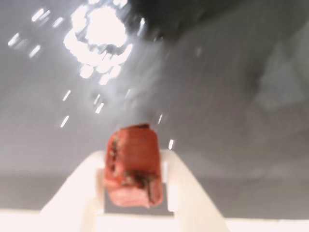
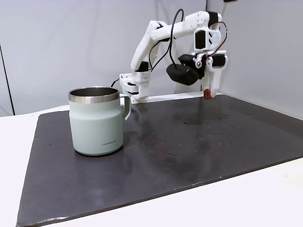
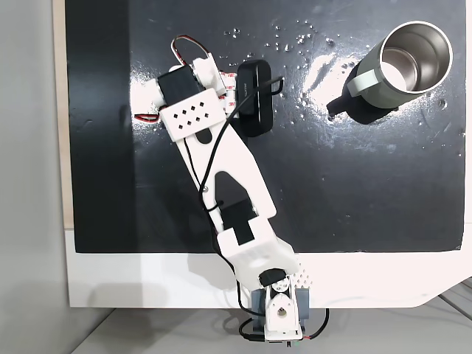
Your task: Grasp a cube and put it in the cup.
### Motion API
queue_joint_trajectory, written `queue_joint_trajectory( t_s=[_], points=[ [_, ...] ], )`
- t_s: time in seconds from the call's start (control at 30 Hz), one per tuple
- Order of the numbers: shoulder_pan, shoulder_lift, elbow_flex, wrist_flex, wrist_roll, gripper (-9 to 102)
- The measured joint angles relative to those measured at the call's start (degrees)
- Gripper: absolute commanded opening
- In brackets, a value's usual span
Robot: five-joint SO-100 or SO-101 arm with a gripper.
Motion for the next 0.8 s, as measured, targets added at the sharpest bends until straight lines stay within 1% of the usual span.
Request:
queue_joint_trajectory(
  t_s=[0.13,0.3,0.5,0.63,0.8],
  points=[
    [0.2,7.3,0.0,1.2,-0.6,1],
    [3.3,15.6,1.4,1.3,-0.6,2],
    [6.9,18.9,2.5,1.6,-1.5,2],
    [11.7,20.1,2.5,1.6,-3.9,2],
    [21.3,20.2,1.2,1.6,-8.9,2]
  ],
)
